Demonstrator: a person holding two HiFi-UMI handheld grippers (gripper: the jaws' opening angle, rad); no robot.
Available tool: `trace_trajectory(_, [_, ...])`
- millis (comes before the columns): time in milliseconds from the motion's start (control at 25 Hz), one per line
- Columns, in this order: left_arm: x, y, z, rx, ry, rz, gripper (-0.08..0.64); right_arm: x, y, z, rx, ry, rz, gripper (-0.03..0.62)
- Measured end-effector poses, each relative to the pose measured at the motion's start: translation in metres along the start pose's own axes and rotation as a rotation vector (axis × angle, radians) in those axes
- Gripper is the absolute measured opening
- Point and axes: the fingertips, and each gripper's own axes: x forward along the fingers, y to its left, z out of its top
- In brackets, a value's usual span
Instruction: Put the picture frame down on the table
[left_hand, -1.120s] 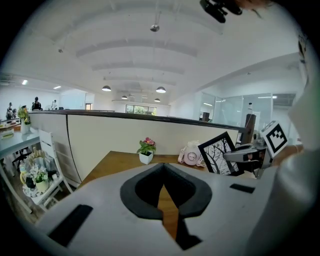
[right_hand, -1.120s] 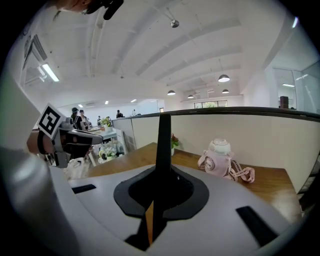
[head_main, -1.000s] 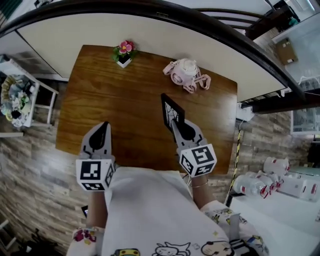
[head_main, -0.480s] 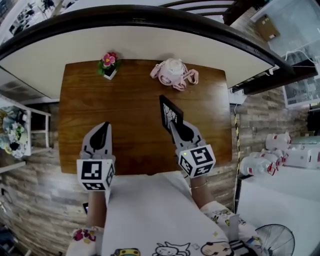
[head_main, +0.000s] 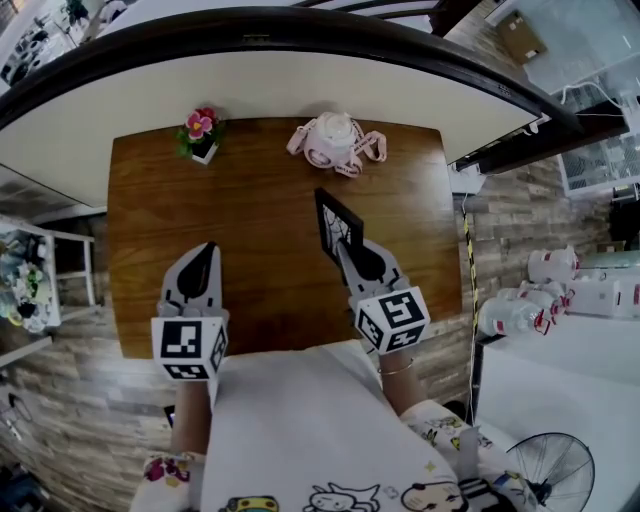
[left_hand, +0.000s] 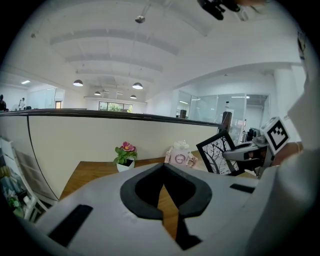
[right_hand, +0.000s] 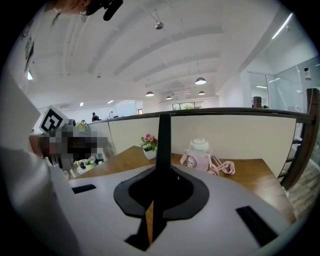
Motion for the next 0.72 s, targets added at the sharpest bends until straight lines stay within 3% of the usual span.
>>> trace_trajectory(720, [0.011, 0.006, -0.010, -0.012, 0.036, 0.008, 0.003, 0.012, -0.003, -0.008, 0.001, 0.047, 0.034, 0.021])
